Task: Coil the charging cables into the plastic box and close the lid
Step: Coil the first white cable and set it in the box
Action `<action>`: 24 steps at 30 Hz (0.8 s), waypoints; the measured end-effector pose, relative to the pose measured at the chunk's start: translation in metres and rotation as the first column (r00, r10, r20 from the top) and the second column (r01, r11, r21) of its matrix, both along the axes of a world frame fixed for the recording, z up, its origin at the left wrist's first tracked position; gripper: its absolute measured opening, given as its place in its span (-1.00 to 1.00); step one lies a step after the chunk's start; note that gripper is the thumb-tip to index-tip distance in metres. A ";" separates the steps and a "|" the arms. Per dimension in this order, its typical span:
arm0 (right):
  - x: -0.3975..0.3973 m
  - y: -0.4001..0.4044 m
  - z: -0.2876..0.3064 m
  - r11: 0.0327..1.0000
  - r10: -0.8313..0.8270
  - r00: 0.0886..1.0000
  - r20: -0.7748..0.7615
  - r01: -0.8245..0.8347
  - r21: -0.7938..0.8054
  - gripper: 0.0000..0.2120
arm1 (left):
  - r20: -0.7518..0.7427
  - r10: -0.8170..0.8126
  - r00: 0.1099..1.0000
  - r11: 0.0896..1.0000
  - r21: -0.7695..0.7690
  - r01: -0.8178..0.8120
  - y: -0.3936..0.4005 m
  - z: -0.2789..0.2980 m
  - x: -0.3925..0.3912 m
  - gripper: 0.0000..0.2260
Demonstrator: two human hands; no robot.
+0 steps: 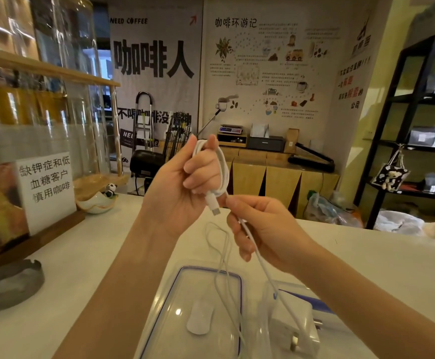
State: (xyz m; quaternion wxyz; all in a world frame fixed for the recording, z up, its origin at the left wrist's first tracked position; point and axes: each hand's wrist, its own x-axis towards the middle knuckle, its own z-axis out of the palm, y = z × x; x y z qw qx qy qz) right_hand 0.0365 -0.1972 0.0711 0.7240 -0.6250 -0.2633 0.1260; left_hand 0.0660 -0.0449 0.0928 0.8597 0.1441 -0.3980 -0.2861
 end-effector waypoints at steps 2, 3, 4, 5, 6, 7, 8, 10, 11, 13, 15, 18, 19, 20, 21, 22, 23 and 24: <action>-0.007 0.002 -0.002 0.999 0.041 0.997 -0.061 -0.042 -0.011 -0.78 | -0.063 0.191 0.980 0.982 0.005 -0.191 -0.006 -0.004 0.001 -0.66; -0.009 0.001 -0.003 0.998 0.053 0.995 -0.085 -0.056 -0.032 -0.77 | -0.076 0.306 0.949 0.952 0.023 -0.305 -0.008 -0.006 0.002 -0.66; -0.012 0.001 -0.004 0.996 0.061 0.992 -0.106 -0.067 -0.059 -0.75 | -0.076 0.419 0.905 0.908 0.052 -0.416 -0.011 -0.008 0.003 -0.67; -0.014 0.000 -0.005 0.992 0.064 0.990 -0.124 -0.077 -0.097 -0.74 | -0.056 0.531 0.846 0.846 0.097 -0.524 -0.014 -0.010 0.003 -0.67; -0.017 -0.001 -0.006 0.986 0.064 0.988 -0.138 -0.084 -0.145 -0.74 | -0.014 0.638 0.770 0.762 0.150 -0.629 -0.017 -0.012 0.005 -0.67; -0.020 -0.002 -0.006 0.976 0.062 0.987 -0.147 -0.090 -0.196 -0.73 | 0.052 0.736 0.675 0.654 0.203 -0.729 -0.018 -0.015 0.008 -0.68; -0.022 -0.003 -0.006 0.966 0.060 0.987 -0.152 -0.096 -0.241 -0.73 | 0.148 0.811 0.567 0.524 0.248 -0.815 -0.019 -0.018 0.011 -0.68; -0.026 -0.007 -0.003 0.947 0.052 0.988 -0.148 -0.096 -0.307 -0.73 | 0.380 0.846 0.374 0.275 0.290 -0.917 -0.020 -0.026 0.017 -0.70; -0.027 -0.008 0.000 0.937 0.046 0.989 -0.138 -0.090 -0.338 -0.73 | 0.498 0.809 0.313 0.182 0.295 -0.938 -0.019 -0.029 0.019 -0.71; -0.026 -0.013 0.008 0.909 0.030 0.996 -0.088 -0.064 -0.412 -0.73 | 0.697 0.667 0.263 0.063 0.298 -0.952 -0.019 -0.031 0.018 -0.73; -0.024 -0.019 0.018 0.867 -0.002 1.000 -0.009 -0.003 -0.499 -0.73 | 0.812 0.514 0.278 0.018 0.313 -0.949 -0.019 -0.032 0.015 -0.73; -0.021 -0.028 0.034 0.814 -0.081 0.985 0.151 0.153 -0.560 -0.80 | 0.838 0.411 0.360 0.073 0.363 -0.929 -0.020 -0.029 0.011 -0.70; -0.020 -0.031 0.039 0.798 -0.106 0.971 0.215 0.212 -0.563 -0.82 | 0.823 0.387 0.415 0.117 0.403 -0.908 -0.019 -0.027 0.010 -0.67; -0.019 -0.034 0.043 0.783 -0.125 0.953 0.277 0.266 -0.562 -0.82 | 0.799 0.350 0.490 0.175 0.458 -0.871 -0.018 -0.025 0.009 -0.64; -0.018 -0.037 0.047 0.776 -0.135 0.935 0.328 0.306 -0.552 -0.82 | 0.754 0.298 0.585 0.255 0.528 -0.810 -0.017 -0.024 0.007 -0.62; -0.017 -0.039 0.050 0.781 -0.137 0.923 0.361 0.325 -0.534 -0.83 | 0.693 0.229 0.684 0.360 0.592 -0.721 -0.015 -0.022 0.005 -0.63; -0.016 -0.041 0.053 0.799 -0.131 0.917 0.378 0.323 -0.508 -0.82 | 0.627 0.139 0.767 0.480 0.635 -0.606 -0.014 -0.021 0.002 -0.64; -0.016 -0.043 0.055 0.825 -0.118 0.915 0.386 0.307 -0.475 -0.80 | 0.570 0.037 0.820 0.598 0.645 -0.476 -0.012 -0.020 0.001 -0.65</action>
